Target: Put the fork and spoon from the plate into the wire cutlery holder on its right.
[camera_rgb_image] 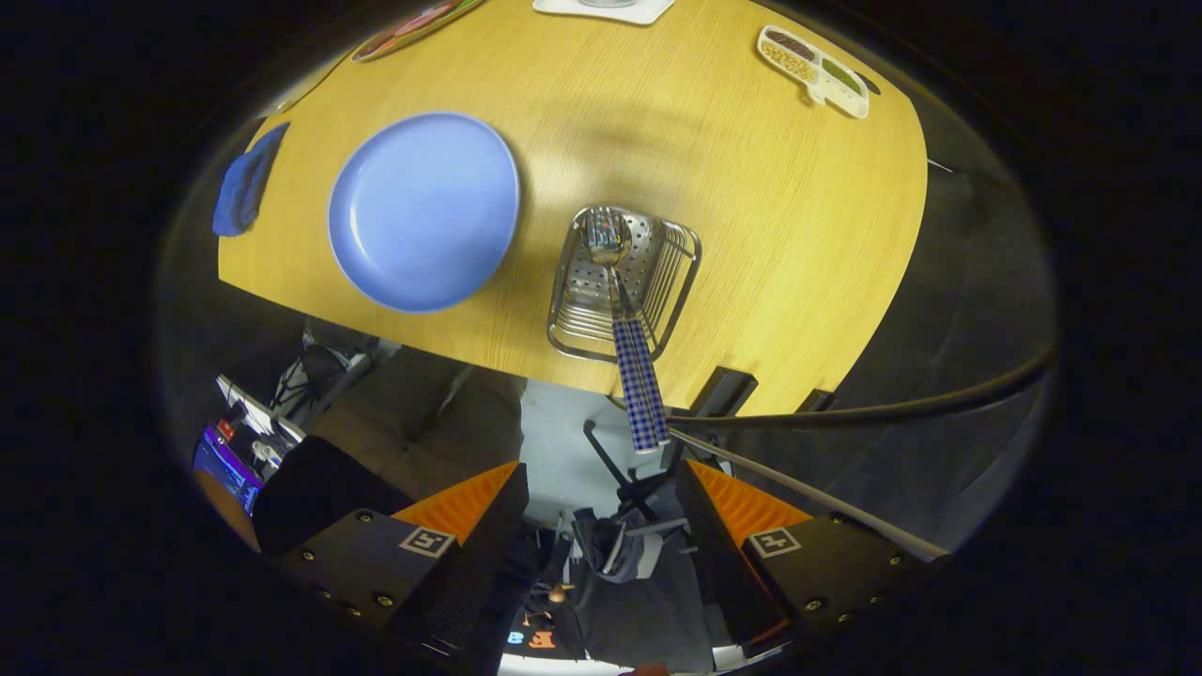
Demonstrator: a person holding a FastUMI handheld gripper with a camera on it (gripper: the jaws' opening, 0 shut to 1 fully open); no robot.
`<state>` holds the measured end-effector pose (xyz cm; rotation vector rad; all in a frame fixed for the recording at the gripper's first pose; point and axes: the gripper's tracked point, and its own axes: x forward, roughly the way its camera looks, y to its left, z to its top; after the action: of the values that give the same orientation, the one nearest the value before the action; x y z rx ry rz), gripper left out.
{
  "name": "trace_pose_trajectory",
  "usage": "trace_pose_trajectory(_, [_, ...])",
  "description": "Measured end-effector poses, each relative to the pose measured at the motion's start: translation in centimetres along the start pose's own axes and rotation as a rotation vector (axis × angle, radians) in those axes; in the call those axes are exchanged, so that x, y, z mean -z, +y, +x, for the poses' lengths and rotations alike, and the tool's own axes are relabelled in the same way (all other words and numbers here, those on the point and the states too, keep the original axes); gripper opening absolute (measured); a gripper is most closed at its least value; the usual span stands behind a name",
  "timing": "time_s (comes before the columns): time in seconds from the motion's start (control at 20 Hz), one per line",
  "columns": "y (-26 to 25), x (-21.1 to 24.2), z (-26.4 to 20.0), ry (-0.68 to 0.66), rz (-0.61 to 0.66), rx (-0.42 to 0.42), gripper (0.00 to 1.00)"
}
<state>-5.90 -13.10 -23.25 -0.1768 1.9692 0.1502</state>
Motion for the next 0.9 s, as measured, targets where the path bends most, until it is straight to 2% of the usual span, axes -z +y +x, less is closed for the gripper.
trace_pose_trajectory(0.25, [3.5,-0.8,-1.2,-0.313,0.091,-0.053,0.99])
trace_pose_trajectory(0.5, [5.6,-0.7,-3.4,-0.653,0.195,-0.065,1.00])
trace_pose_trajectory(0.65, [6.4,-1.2,-5.9,-0.890,0.232,-0.058,1.00])
trace_pose_trajectory(0.9, [6.1,-2.2,-12.9,-1.395,0.232,-0.015,0.99])
